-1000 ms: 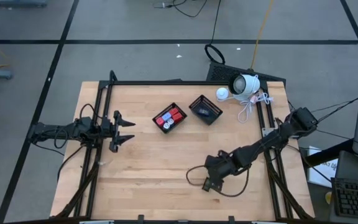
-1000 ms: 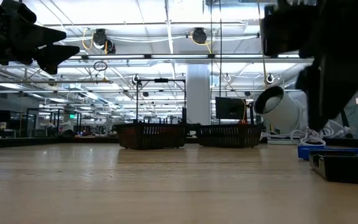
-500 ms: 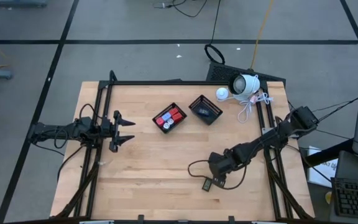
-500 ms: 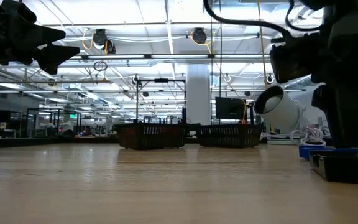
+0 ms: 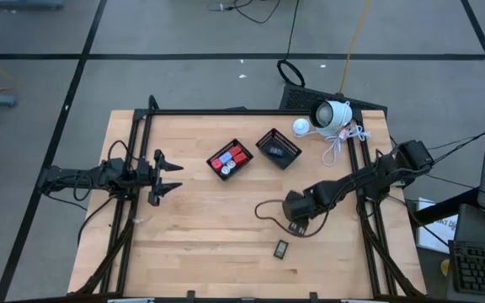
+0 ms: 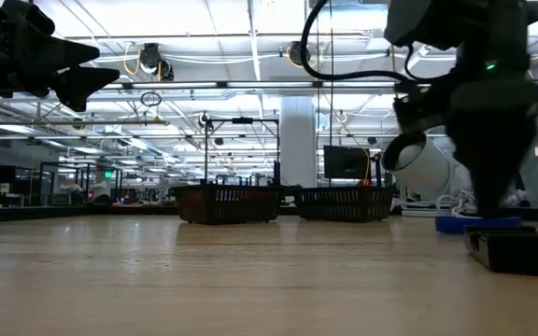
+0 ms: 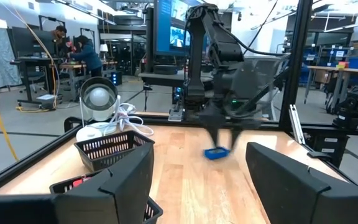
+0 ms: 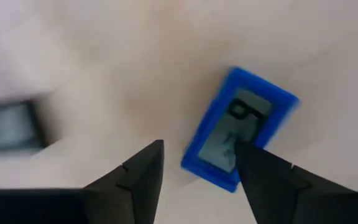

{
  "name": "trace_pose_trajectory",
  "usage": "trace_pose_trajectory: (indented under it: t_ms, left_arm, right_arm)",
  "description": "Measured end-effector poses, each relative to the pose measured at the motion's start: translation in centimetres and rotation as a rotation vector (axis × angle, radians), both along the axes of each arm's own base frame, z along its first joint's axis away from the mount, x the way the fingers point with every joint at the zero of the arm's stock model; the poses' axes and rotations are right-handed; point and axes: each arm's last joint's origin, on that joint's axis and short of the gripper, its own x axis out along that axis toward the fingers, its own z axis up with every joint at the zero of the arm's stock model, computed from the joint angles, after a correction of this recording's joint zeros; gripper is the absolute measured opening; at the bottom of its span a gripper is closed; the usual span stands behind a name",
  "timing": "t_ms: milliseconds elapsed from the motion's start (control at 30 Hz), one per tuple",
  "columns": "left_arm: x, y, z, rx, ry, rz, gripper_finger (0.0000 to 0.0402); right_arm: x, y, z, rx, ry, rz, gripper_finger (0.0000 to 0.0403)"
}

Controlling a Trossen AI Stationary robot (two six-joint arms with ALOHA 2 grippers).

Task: Pick & Place Office items
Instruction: Put the blue digital timer into the right black bin

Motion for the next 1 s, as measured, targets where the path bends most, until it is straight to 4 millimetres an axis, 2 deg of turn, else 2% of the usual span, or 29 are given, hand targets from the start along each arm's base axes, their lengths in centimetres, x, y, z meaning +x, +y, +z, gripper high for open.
trace_pose_trajectory:
  t_ms: [133,267,500,767,1000]
  left_arm:
    - [0.0,0.0,0.0,0.0,0.001,0.0,0.0255]
    - [0.0,0.0,0.0,0.0,0.001,0.0,0.0264]
    - [0.0,0.0,0.0,0.0,0.0,0.0,0.0279]
    - [0.0,0.0,0.0,0.0,0.0,0.0,0.0276]
    - [0.0,0.0,0.0,0.0,0.0,0.0,0.0262]
  right_arm:
    - [0.2,-1.1,0.3,-0.15,-0.051,-0.045,0.0184]
    - [0.6,-1.6,0.4,-0.207,-0.102,-0.067,0.0183]
    - [0.6,-2.2,0.4,-0.245,-0.079,0.083,0.0181]
    - [-0.6,-2.6,0.5,-0.257,0.045,0.026,0.0177]
    - [-0.9,-1.5,0.5,-0.233,0.049,0.031,0.0176]
